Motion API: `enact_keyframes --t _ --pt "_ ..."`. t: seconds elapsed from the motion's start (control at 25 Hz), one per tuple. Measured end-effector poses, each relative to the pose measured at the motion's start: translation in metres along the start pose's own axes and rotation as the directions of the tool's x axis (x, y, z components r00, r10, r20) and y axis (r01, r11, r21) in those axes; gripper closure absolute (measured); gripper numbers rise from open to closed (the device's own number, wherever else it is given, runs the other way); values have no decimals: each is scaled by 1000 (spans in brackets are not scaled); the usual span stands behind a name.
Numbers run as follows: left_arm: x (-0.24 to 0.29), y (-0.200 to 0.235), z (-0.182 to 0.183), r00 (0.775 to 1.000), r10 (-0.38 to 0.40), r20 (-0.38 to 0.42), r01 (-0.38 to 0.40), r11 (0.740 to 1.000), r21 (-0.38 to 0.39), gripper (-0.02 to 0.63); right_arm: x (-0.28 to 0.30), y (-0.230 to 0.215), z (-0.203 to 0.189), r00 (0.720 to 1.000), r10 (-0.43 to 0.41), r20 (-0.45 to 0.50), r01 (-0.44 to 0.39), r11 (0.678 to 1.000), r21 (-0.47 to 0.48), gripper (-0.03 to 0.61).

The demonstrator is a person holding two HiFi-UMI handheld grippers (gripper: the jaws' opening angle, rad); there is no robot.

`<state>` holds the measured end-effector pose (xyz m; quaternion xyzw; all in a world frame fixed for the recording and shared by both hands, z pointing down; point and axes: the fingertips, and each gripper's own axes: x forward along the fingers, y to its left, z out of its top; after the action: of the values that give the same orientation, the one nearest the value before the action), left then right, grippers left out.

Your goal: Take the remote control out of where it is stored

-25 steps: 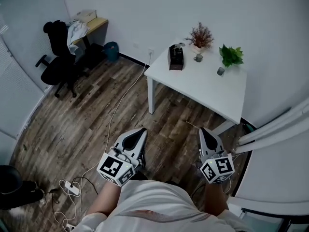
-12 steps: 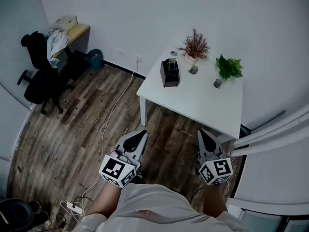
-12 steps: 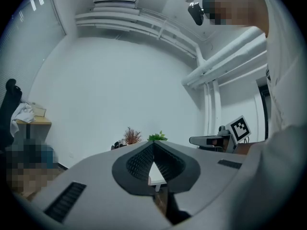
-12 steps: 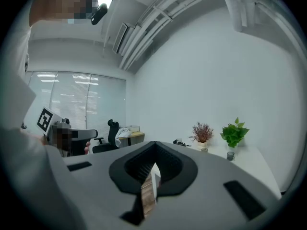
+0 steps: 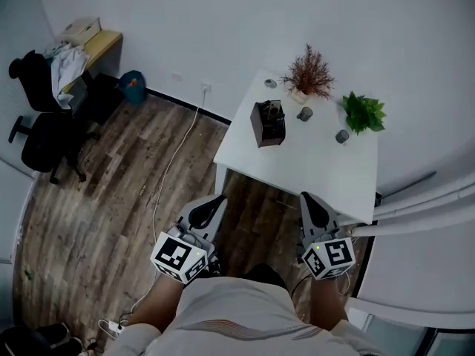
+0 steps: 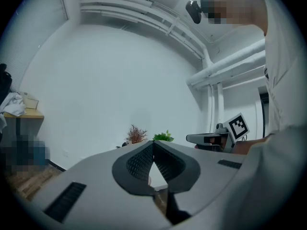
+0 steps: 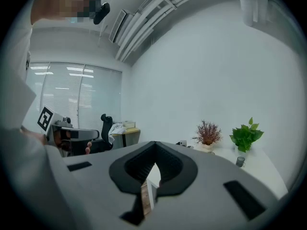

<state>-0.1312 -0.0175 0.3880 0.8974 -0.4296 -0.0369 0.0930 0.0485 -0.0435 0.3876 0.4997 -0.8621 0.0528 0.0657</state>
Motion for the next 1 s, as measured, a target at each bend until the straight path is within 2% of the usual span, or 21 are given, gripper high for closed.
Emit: enact_keyframes --t 0.2,0.36,0.6,0.72,0.88,1.0 --pt "23 17 -1 1000 -16 -1 16 999 -30 604 23 -13 0 1000 -5 -17 5 1000 1 566" --pt "49 22 4 1000 -3 3 3 1000 -11 604 43 -33 4 1000 18 -2 -18 1000 5 566" --pt "94 13 12 999 53 -10 -53 999 7 604 58 -83 7 996 77 37 -78 996 36 566" --pt "122 6 18 996 90 -18 -89 995 50 604 64 -121 9 994 79 71 -83 994 64 566" --pt "149 0 21 988 148 -35 -146 987 64 604 74 -167 0 994 73 82 -81 991 103 566" --pt "153 -1 16 982 174 -71 -168 982 82 604 85 -173 -8 992 86 91 -98 985 142 566"
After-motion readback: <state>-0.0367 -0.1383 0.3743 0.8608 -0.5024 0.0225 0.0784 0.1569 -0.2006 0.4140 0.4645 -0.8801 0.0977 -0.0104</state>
